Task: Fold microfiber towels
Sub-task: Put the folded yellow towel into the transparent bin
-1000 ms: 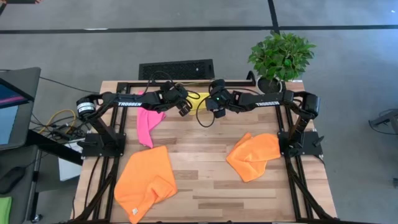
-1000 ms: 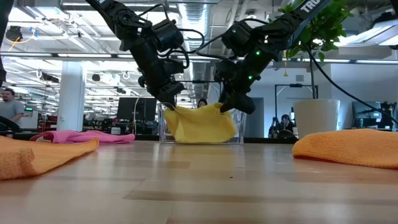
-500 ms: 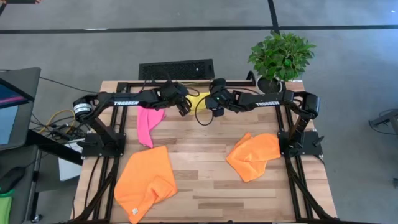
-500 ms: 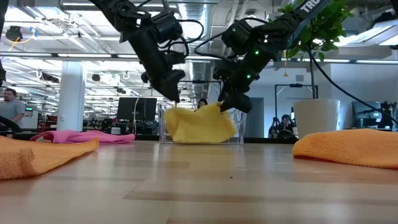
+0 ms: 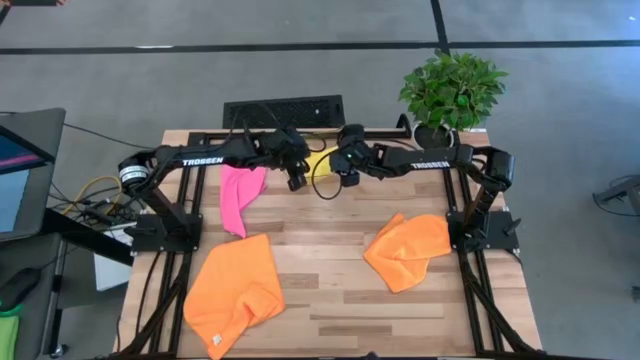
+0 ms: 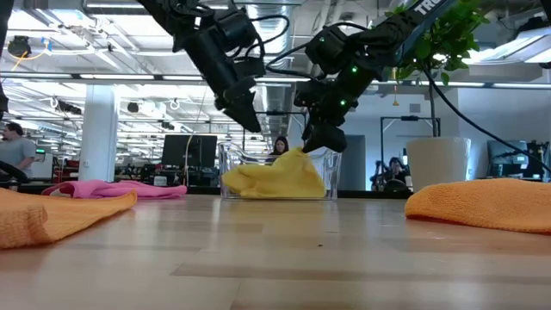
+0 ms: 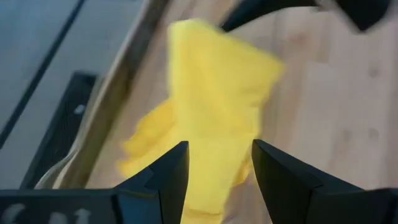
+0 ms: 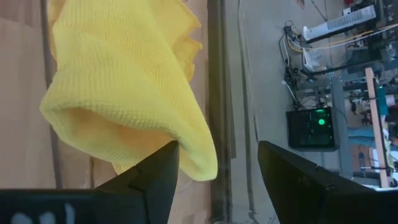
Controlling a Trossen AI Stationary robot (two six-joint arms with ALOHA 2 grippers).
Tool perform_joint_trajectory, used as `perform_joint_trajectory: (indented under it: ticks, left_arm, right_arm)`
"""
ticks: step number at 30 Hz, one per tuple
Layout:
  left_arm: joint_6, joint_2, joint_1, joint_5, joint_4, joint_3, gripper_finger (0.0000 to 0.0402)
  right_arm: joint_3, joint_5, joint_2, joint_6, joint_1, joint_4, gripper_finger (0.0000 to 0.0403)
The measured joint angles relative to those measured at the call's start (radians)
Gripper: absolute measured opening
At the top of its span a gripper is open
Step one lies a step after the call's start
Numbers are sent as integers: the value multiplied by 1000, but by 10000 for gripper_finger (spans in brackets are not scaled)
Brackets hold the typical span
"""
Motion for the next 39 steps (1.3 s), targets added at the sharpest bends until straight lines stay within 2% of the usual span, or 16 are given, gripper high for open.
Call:
perform_joint_trajectory:
  ticks: [3,7,15,23,31,36,39]
  left_arm:
    - [69,0,-1,43,88,-20,169]
    - [103,0,0,46,141,-45,169]
    - [104,0,0,45,144,-65,169]
    - [106,1,2,25,173,-65,169]
    - [179,135,4,10,317,-50,169]
    - [188,216,13,17,311,16,169]
    - [189,276,23,22,240,58,169]
  right_arm:
    - [1,-1,0,3,-10,5,244]
    - [1,0,0,25,-21,-1,244]
    - [3,0,-33,19,-3,-3,244]
    - [3,1,-143,55,23,-23,244]
    - [3,0,-231,114,84,-84,244]
    - [3,1,-242,123,114,-110,244]
    - [3,3,-242,123,124,-111,244]
